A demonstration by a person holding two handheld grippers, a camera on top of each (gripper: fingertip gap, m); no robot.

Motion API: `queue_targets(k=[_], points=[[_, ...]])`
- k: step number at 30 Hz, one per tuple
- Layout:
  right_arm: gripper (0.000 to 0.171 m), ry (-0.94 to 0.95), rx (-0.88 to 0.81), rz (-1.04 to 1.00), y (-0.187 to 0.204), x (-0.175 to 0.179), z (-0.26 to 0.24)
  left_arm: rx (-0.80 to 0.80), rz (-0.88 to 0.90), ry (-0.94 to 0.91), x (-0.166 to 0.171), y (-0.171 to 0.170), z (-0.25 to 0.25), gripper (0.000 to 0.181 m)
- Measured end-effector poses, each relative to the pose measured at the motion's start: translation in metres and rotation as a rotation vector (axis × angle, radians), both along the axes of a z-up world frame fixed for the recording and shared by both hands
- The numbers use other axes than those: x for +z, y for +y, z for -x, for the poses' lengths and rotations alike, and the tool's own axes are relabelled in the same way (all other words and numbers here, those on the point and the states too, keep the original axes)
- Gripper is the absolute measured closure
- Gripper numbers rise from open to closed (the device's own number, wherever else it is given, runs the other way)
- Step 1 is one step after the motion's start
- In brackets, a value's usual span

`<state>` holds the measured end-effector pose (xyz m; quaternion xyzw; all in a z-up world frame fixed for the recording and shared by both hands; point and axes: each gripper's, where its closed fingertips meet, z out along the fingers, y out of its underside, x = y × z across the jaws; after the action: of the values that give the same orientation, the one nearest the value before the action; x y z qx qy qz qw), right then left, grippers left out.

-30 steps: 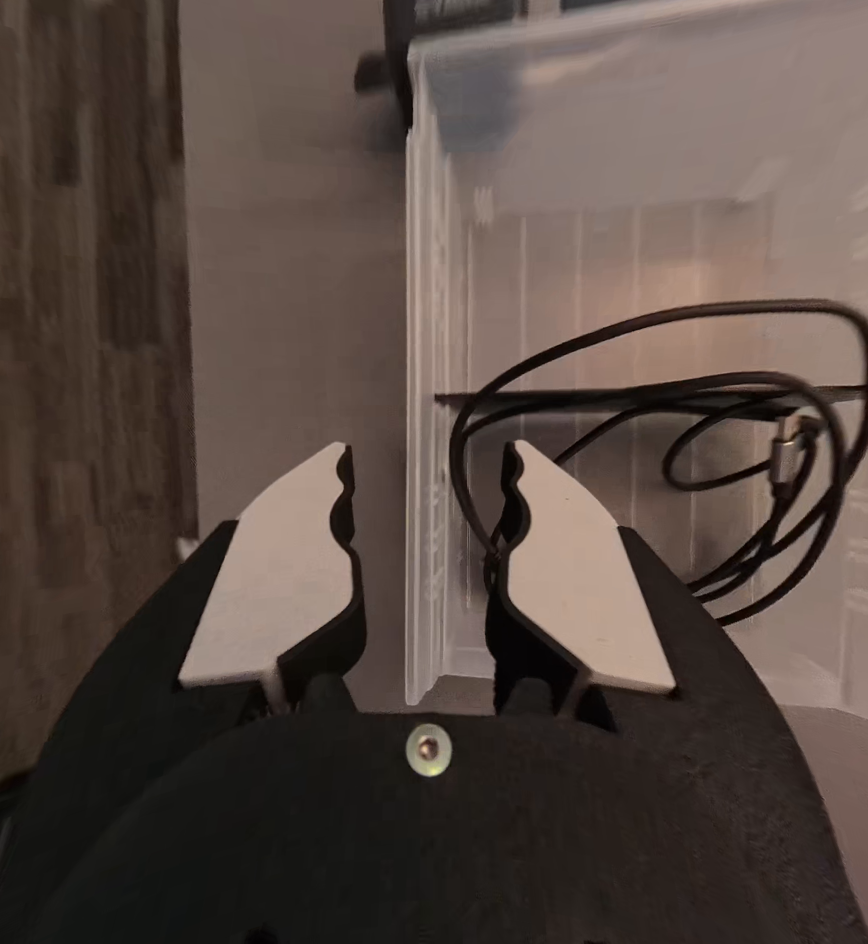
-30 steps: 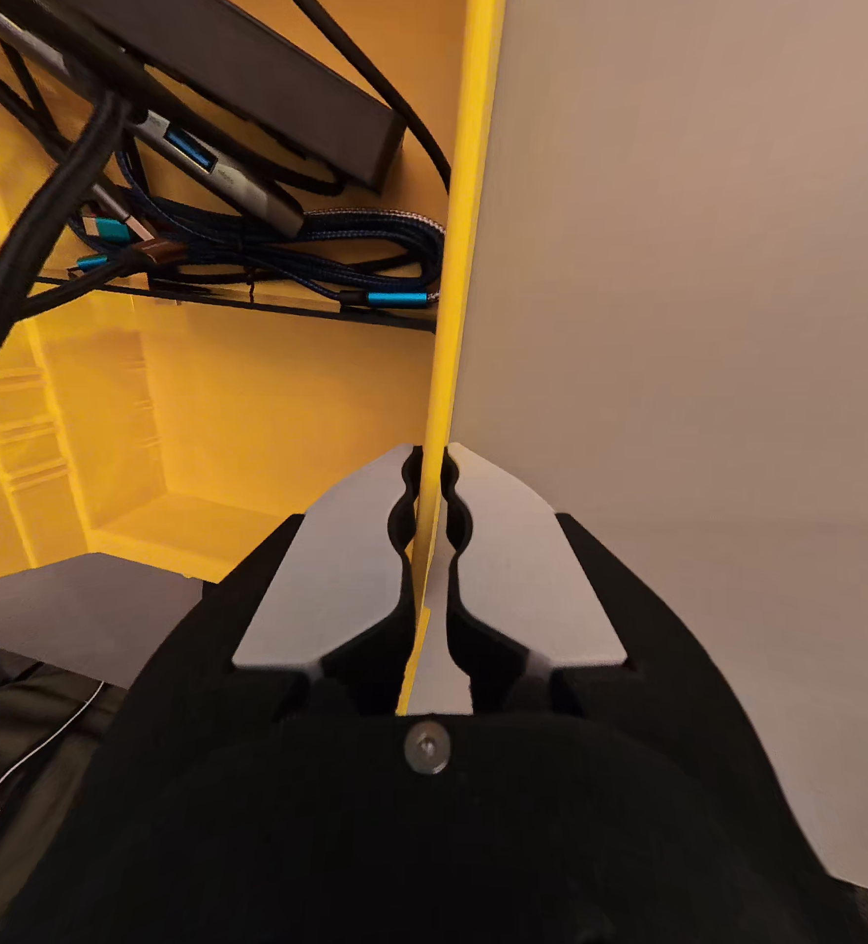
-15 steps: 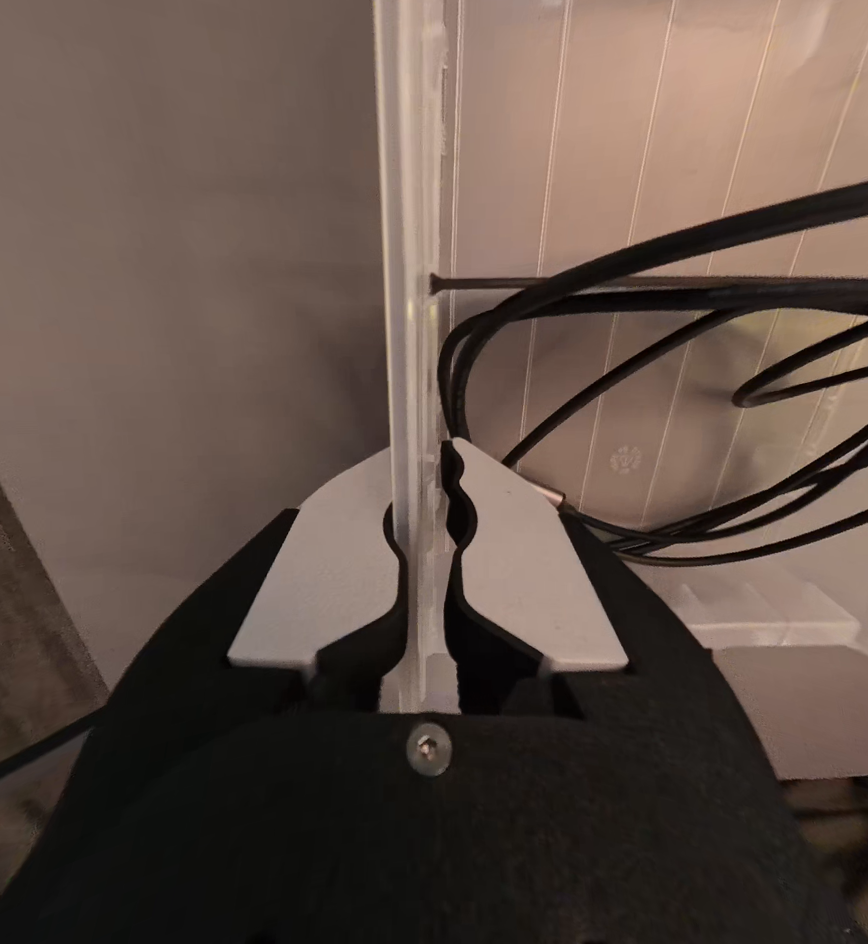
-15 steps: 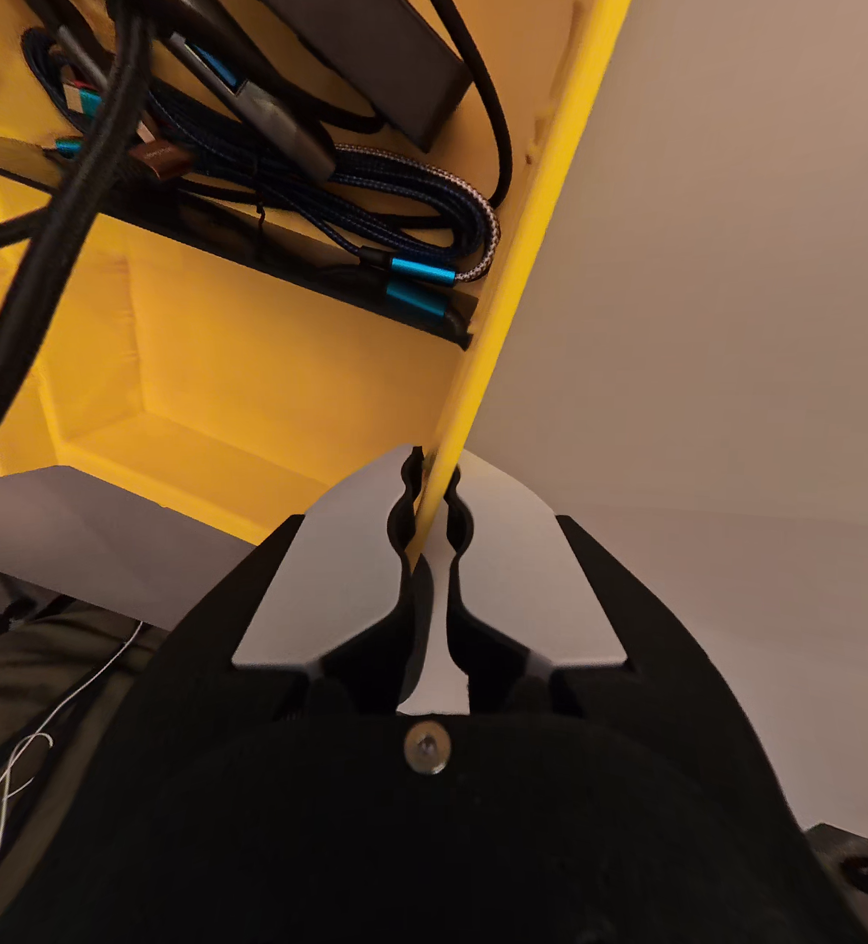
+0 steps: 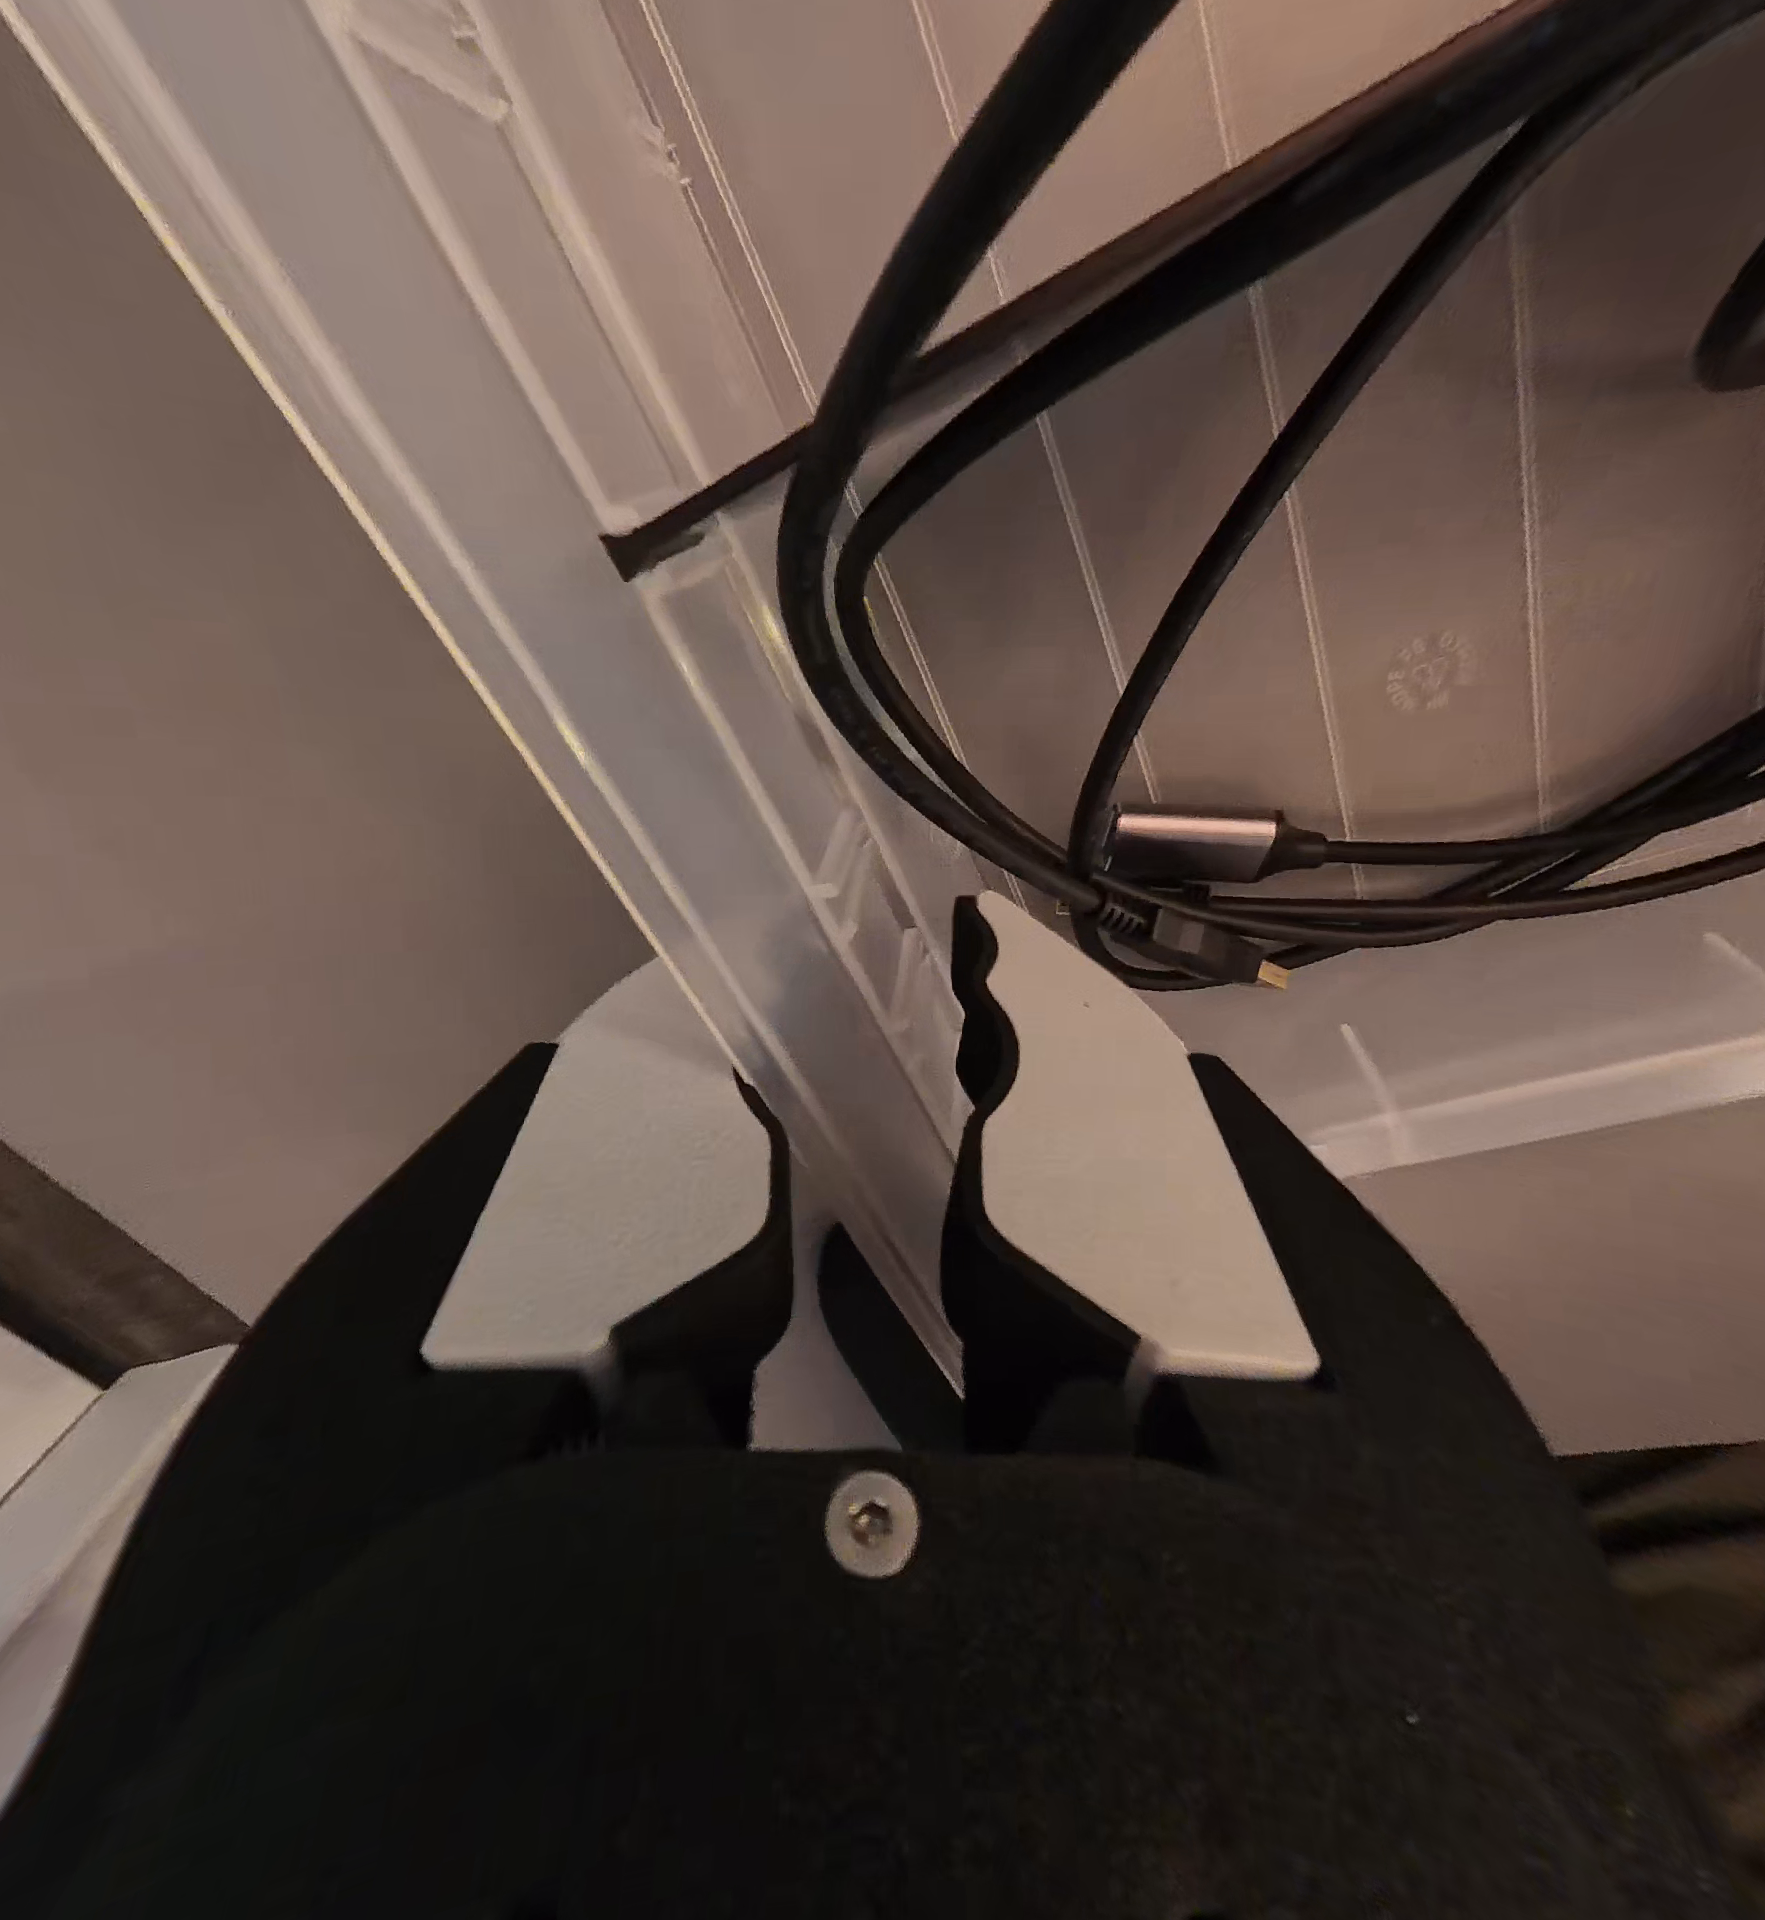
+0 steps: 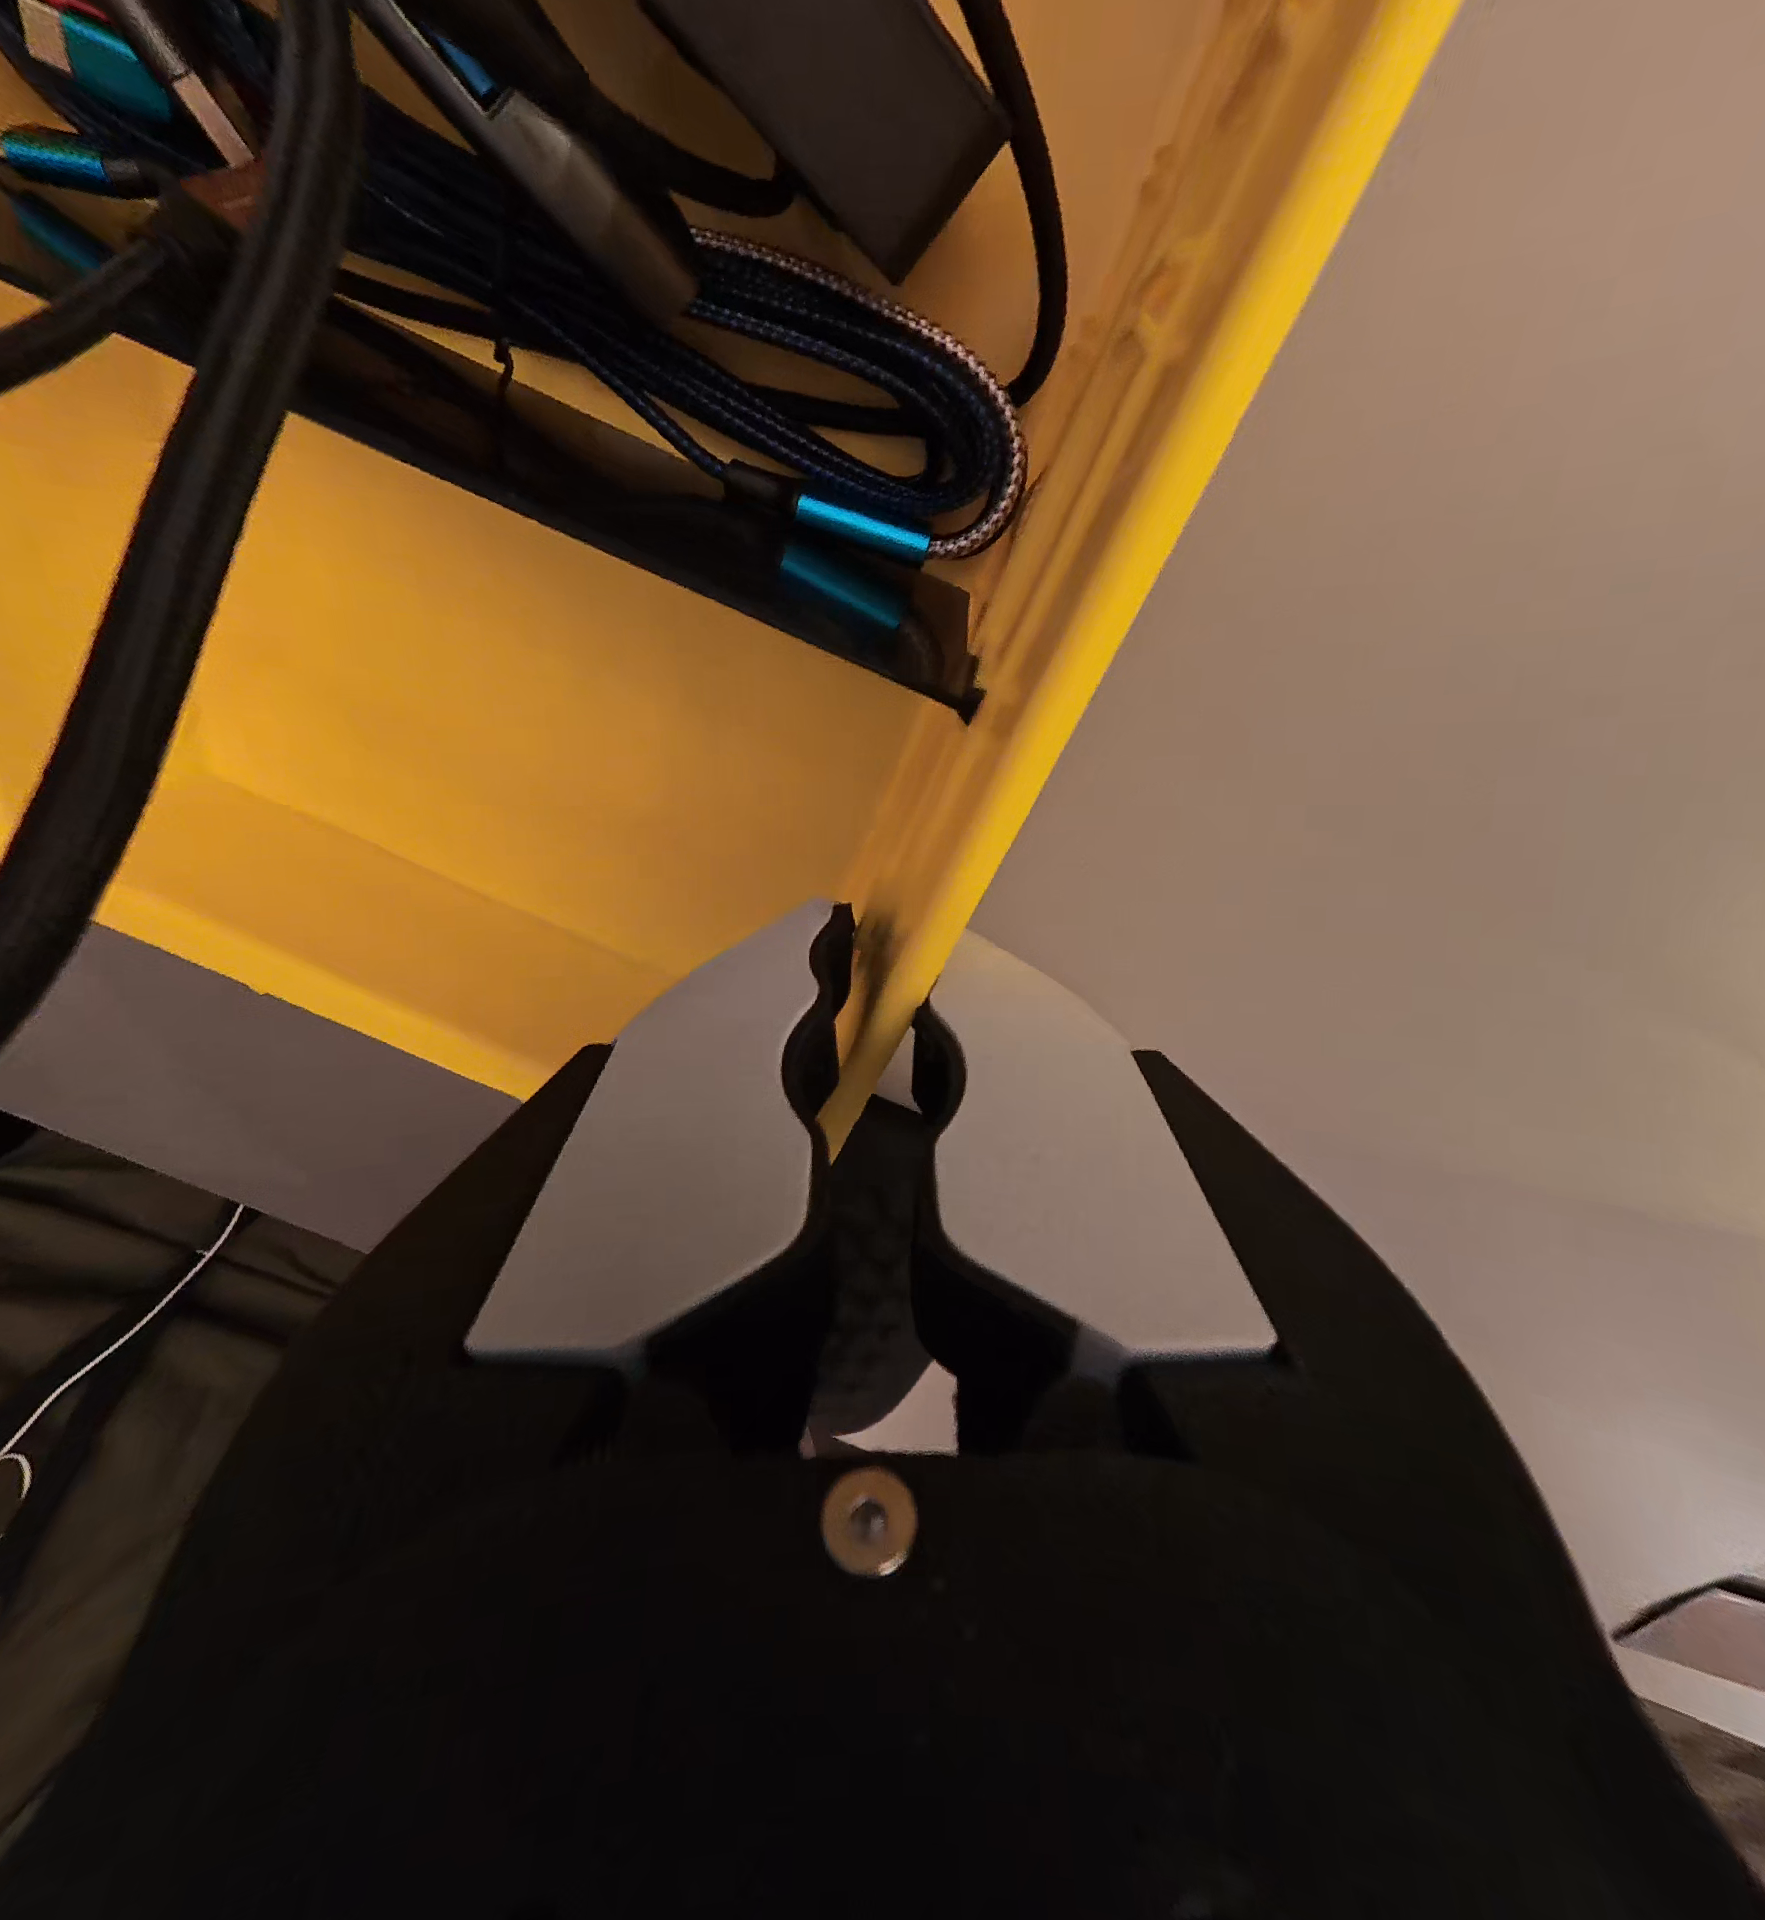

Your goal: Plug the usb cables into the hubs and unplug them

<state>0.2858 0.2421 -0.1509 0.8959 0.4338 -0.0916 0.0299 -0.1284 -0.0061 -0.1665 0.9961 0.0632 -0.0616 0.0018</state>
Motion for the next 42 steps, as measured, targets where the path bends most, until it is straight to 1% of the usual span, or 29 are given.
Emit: queue_targets(k=[4,7,9,10,12,15,18,20,22,23,24,26,27,29,30,31,33,35,36,39,42], points=[[0.161,0.005,0.052,0.002,-0.010,0.000,0.015,-0.038,0.027,0.004,0.000,0.000,-0.014,0.147],[0.159,0.018,0.081,-0.010,-0.008,0.002,0.018,-0.044,0.031,-0.028,0.002,-0.004,-0.018,0.147],[0.156,0.051,0.084,-0.040,-0.005,0.010,0.017,-0.043,0.007,-0.050,0.010,-0.006,-0.020,0.145],[0.150,0.070,0.067,-0.068,-0.001,0.017,0.015,-0.042,-0.019,-0.053,0.016,-0.007,-0.021,0.144],[0.149,0.124,0.013,-0.132,0.002,0.038,0.010,-0.056,-0.083,-0.023,0.033,-0.008,-0.017,0.145],[0.150,0.184,-0.065,-0.332,0.007,0.081,-0.004,-0.065,-0.225,-0.005,0.063,-0.008,-0.016,0.145],[0.150,0.390,-0.051,-0.522,-0.009,0.137,0.016,-0.082,-0.380,0.036,0.095,-0.005,-0.014,0.145],[0.148,0.622,0.065,-0.605,-0.036,0.173,0.056,-0.095,-0.480,0.072,0.115,0.000,-0.013,0.145],[0.149,0.853,0.195,-0.605,-0.074,0.192,0.104,-0.113,-0.578,0.101,0.134,0.007,-0.015,0.145],[0.150,0.908,0.248,-0.531,-0.095,0.190,0.128,-0.116,-0.610,0.103,0.140,0.009,-0.018,0.145],[0.153,0.909,0.278,-0.433,-0.112,0.179,0.150,-0.123,-0.630,0.108,0.145,0.010,-0.021,0.145],[0.155,0.830,0.312,-0.327,-0.127,0.152,0.193,-0.156,-0.652,0.127,0.152,0.010,-0.029,0.145],[0.158,0.763,0.305,-0.324,-0.122,0.137,0.212,-0.174,-0.662,0.135,0.154,0.010,-0.033,0.145],[0.159,0.614,0.249,-0.324,-0.099,0.107,0.242,-0.194,-0.678,0.146,0.158,0.011,-0.039,0.145],[0.162,0.557,0.224,-0.291,-0.090,0.092,0.255,-0.201,-0.681,0.144,0.159,0.011,-0.041,0.145],[0.169,0.521,0.201,-0.240,-0.085,0.080,0.266,-0.208,-0.681,0.138,0.158,0.011,-0.042,0.145],[0.168,0.434,0.157,-0.227,-0.073,0.061,0.279,-0.212,-0.687,0.136,0.158,0.012,-0.041,0.144],[0.161,0.320,0.141,-0.297,-0.058,0.047,0.281,-0.205,-0.691,0.136,0.159,0.011,-0.038,0.144],[0.164,0.307,0.140,-0.321,-0.054,0.046,0.284,-0.200,-0.695,0.132,0.159,0.010,-0.037,0.144],[0.156,0.220,0.136,-0.391,-0.044,0.047,0.283,-0.202,-0.704,0.127,0.161,0.009,-0.036,0.144],[0.154,0.179,0.124,-0.414,-0.038,0.048,0.282,-0.213,-0.715,0.121,0.162,0.010,-0.037,0.144]])
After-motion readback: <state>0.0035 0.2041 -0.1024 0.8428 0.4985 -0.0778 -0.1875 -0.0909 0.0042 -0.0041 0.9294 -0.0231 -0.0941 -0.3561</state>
